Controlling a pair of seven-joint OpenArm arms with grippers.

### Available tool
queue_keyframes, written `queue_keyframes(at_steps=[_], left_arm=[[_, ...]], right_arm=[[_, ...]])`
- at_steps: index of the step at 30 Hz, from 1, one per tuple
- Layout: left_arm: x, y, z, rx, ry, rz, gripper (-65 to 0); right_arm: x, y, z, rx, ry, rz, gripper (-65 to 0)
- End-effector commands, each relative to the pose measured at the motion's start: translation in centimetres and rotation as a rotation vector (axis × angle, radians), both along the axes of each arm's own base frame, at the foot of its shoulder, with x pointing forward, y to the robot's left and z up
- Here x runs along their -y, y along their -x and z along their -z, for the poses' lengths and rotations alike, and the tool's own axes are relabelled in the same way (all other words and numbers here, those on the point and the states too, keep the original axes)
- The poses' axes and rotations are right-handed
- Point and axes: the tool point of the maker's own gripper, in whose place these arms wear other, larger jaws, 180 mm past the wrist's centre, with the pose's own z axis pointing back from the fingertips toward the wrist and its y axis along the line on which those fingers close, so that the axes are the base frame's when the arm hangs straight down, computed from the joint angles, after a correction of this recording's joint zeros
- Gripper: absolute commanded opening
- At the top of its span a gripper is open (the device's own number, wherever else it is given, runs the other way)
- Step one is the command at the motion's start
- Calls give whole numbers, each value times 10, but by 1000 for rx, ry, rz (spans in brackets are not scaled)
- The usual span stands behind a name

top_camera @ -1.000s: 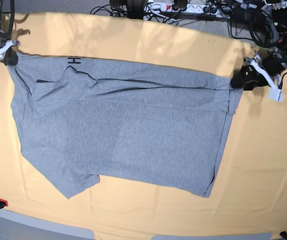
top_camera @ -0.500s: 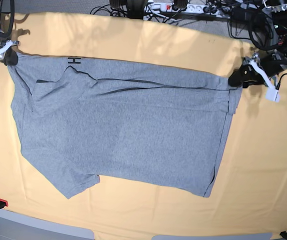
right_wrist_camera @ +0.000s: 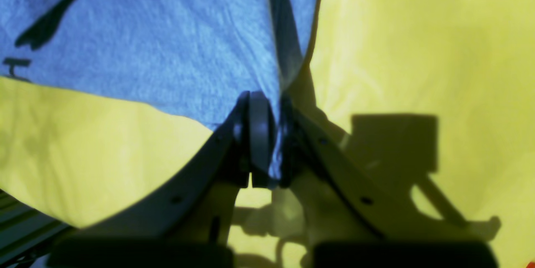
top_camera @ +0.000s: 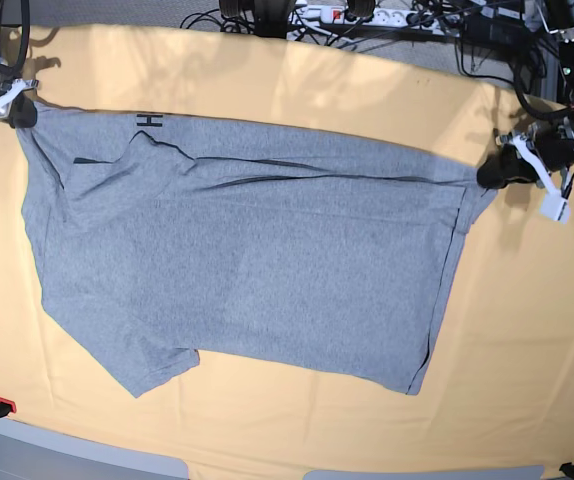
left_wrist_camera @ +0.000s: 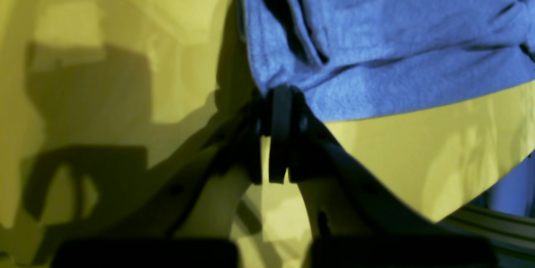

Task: Layout the t-shirt on the table in an organized manner, then fold the t-shirt properly
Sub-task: 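Pull both shoulder corners apart with both grippers to unfold the edge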

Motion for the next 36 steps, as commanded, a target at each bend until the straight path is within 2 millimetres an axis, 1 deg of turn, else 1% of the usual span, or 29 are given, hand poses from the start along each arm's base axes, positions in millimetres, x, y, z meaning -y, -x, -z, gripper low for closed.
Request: queue_keyframes(at_steps=[1, 4, 7, 11, 14, 16, 19, 22, 25, 27, 30, 33, 36], left_arm=[[-6, -7, -15, 41, -9, 3, -650], [-7, -3, -16, 22, -12, 31, -650], [-7, 1, -26, 34, -9, 95, -650], [-10, 5, -39, 31, -2, 146, -650], [-13, 10, -44, 17, 1, 164, -650], [-16, 17, -41, -9, -6, 172, -650], [-15, 33, -38, -61, 13, 198, -650], [-13, 45, -34, -89, 42, 202, -650], [-15, 56, -28, -127, 39, 203, -650], [-15, 59, -26, -138, 39, 204, -650], [-16, 59, -27, -138, 35, 205, -650], [-17, 58, -32, -131, 43, 211, -650], [-21, 61, -32, -147, 27, 217, -650]], right_arm=[[5, -3, -12, 18, 28, -26, -650], [-2, 2, -15, 5, 12, -54, -650], [-5, 10, -18, -10, 37, -78, -650], [-5, 22, -22, -40, 72, -111, -650], [-4, 29, -22, -64, 89, -127, -650], [-1, 34, -22, -91, 100, -135, -650], [1, 37, -21, -112, 110, -141, -650], [0, 40, -20, -127, 100, -145, -650], [-4, 50, -18, -156, 84, -154, -650], [-3, 58, -16, -179, 94, -158, -650], [-3, 67, -15, -204, 97, -163, -650], [-3, 76, -12, -232, 97, -165, -650], [-3, 81, -11, -257, 97, -167, -650]])
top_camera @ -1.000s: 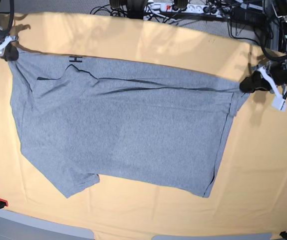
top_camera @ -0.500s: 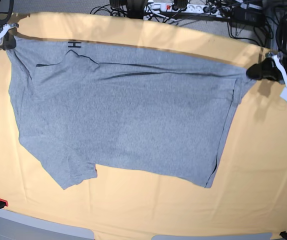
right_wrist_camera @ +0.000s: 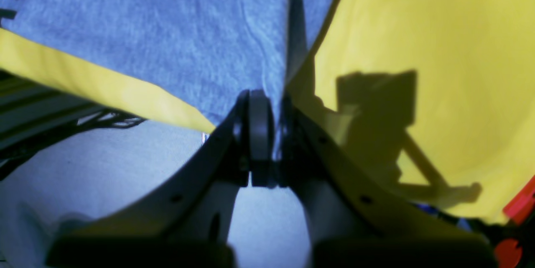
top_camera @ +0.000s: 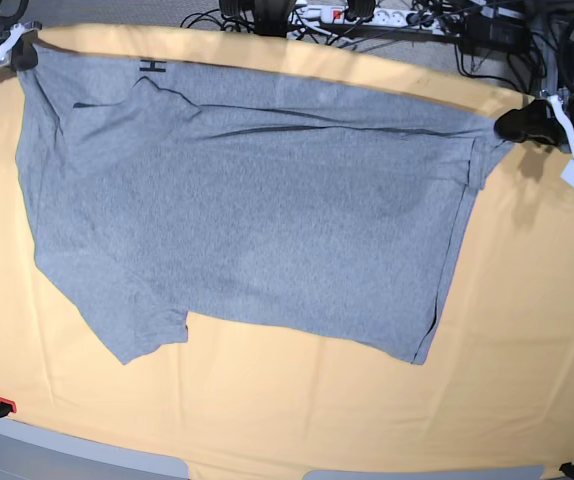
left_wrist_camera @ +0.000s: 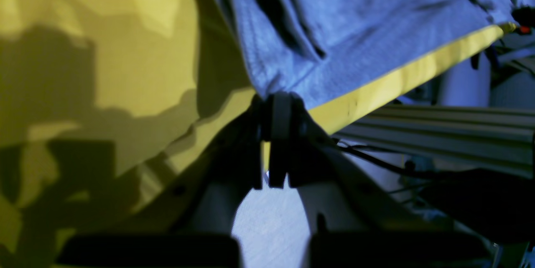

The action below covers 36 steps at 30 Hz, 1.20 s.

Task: Layout the t-shirt on the table in an organized manner, then fold the t-shirt properly
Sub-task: 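Pull both shoulder corners apart with both grippers to unfold the edge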

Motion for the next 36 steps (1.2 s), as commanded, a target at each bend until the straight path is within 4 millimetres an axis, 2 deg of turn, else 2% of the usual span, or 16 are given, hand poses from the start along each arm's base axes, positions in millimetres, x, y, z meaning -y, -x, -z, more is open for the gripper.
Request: queue_keyframes(at_steps=[1, 11, 15, 24, 31, 36], left_arm=[[-4, -7, -12, 35, -14, 11, -650], [-6, -3, -10, 21, -20, 13, -650], [-6, 0, -8, 13, -20, 14, -650], [17, 25, -9, -12, -37, 111, -650], [14, 27, -7, -21, -57, 113, -650], [15, 27, -7, -20, -53, 113, -650]], right_arm=[[7, 0, -5, -8, 35, -21, -650], [8, 3, -5, -26, 40, -23, -650], [8, 15, -2, -60, 39, -23, -650], [7, 19, -2, -70, 36, -24, -650], [8, 20, -1, -72, 40, -24, -650], [8, 30, 0, -101, 41, -24, -650]])
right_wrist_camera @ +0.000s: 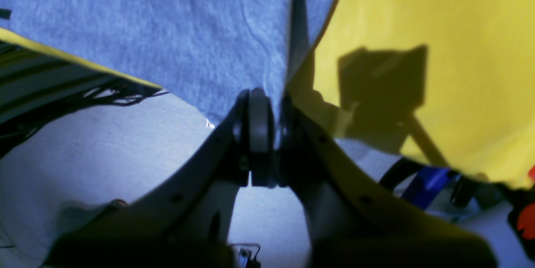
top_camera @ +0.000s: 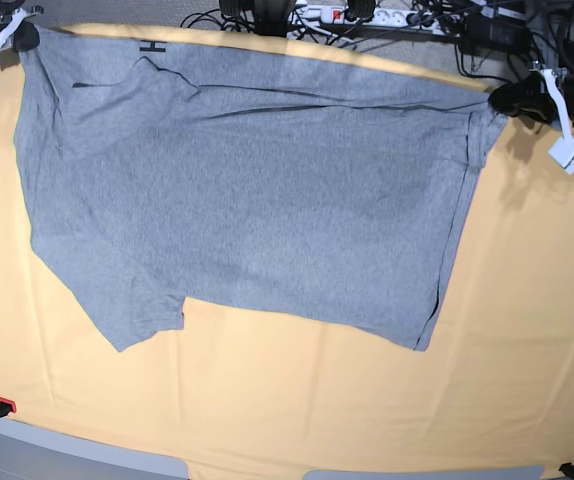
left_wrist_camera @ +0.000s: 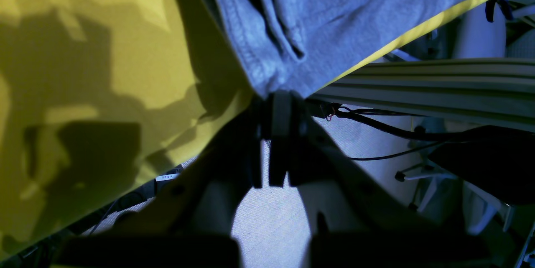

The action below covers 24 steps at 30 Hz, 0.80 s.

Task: Layout the t-shirt on the table in an organized manner, then fold the t-shirt properly
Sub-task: 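Pull both shoulder corners apart with both grippers to unfold the edge, then release the shoulder and move the left gripper to the hem corner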

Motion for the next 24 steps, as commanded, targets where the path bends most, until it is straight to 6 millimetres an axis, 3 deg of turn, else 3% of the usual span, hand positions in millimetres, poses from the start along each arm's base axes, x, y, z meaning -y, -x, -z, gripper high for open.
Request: queue_keyframes(at_steps=[1, 8, 14, 21, 22, 24], left_arm=[[-1, -6, -11, 31, 9, 12, -650], [-1, -4, -11, 26, 11, 13, -650], [-5, 14, -5, -35, -6, 20, -650], [-8, 13, -6, -29, -13, 11, -650], [-8, 13, -6, -29, -13, 11, -635], [-8, 13, -6, -29, -13, 11, -512]], right_arm=[[8, 4, -5, -21, 40, -23, -650], [8, 4, -5, -21, 40, -23, -650], [8, 4, -5, -21, 40, -23, -650], [7, 3, -5, -17, 34, -23, -650], [7, 4, -5, -17, 34, -23, -650], [7, 3, -5, -17, 34, -23, -650]])
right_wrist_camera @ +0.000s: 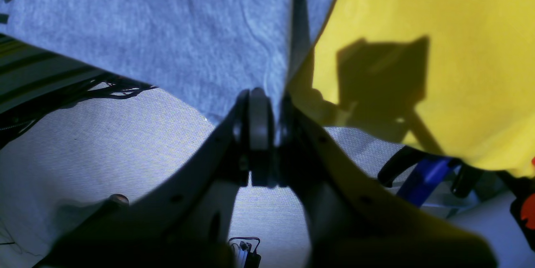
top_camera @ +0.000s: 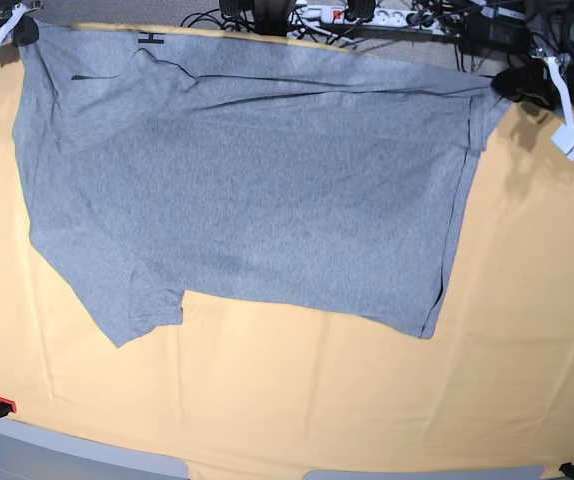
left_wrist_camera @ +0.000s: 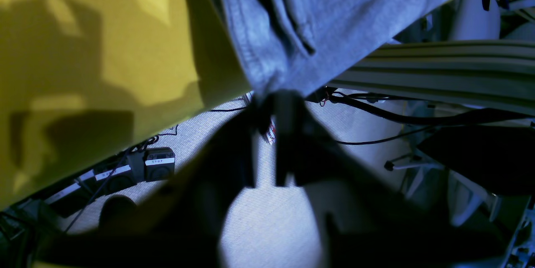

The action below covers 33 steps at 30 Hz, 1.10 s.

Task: Layout the t-shirt on the table in an organized manner, then fold the t-shirt properly
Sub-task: 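Release the shoulder and move the left gripper to the hem corner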

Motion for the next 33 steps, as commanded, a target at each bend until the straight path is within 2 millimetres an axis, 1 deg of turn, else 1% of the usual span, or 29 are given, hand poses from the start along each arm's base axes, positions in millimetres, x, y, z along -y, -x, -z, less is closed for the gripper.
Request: queue_keyframes(at_steps=[1, 3, 4, 5, 6, 8, 10, 13, 16, 18, 21, 24, 27, 29, 33], left_arm=[[-3, -6, -9, 28, -7, 14, -435], [-3, -6, -9, 28, -8, 14, -311], [-3, -6, -9, 28, -8, 14, -276], [-3, -6, -9, 29, -8, 14, -268], [-3, -6, -9, 29, -8, 14, -268], [-5, -7, -10, 28, -16, 20, -269], [-8, -14, -15, 50, -27, 22, -276], [-18, -36, -32, 139, -47, -9, -280], [-31, -62, -57, 254, -71, -51, -280], [-38, -75, -71, 318, -82, -73, -280], [-41, -93, -87, 387, -72, -102, -280], [-48, -110, -88, 426, -80, -160, -280], [-55, -125, -82, 429, -69, -227, -282], [-56, -138, -79, 447, -27, -271, -282], [-47, -164, -65, 410, 64, -293, -282]], right_arm=[[6, -1, -6, -3, 27, -23, -590], [6, -1, -6, -3, 27, -23, -438], [6, -1, -6, -3, 27, -23, -367], [6, -1, -6, -2, 28, -24, -312], [7, -2, -7, -2, 30, -28, -285], [11, -5, -10, 0, 42, -41, -286], [16, -10, -14, 1, 63, -55, -286], [22, -21, -26, 19, 102, -74, -286], [23, -30, -36, 48, 130, -90, -286], [24, -35, -41, 69, 145, -96, -286], [23, -46, -49, 128, 148, -80, -286], [21, -53, -52, 164, 142, -55, -286], [21, -53, -52, 165, 142, -54, -286], [21, -53, -52, 166, 142, -54, -286], [20, -57, -54, 188, 137, -54, -286]])
